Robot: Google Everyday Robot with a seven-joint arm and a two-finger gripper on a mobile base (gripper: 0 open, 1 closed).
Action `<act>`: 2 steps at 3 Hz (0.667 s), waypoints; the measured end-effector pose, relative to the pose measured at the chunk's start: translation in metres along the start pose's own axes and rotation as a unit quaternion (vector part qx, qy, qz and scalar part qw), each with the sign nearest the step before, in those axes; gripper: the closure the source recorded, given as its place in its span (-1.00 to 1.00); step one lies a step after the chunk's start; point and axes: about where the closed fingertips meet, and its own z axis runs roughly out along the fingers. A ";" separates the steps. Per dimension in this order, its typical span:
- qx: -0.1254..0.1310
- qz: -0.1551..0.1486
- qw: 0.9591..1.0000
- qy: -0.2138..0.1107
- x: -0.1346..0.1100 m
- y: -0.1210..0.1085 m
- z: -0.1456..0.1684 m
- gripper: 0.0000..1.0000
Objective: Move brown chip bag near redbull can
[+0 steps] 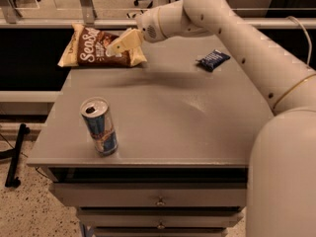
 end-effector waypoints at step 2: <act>0.000 0.028 1.000 0.007 0.024 -0.015 0.062 -1.00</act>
Offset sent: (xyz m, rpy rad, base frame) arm 0.0512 0.0507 -0.0583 0.0280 0.0574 -0.0567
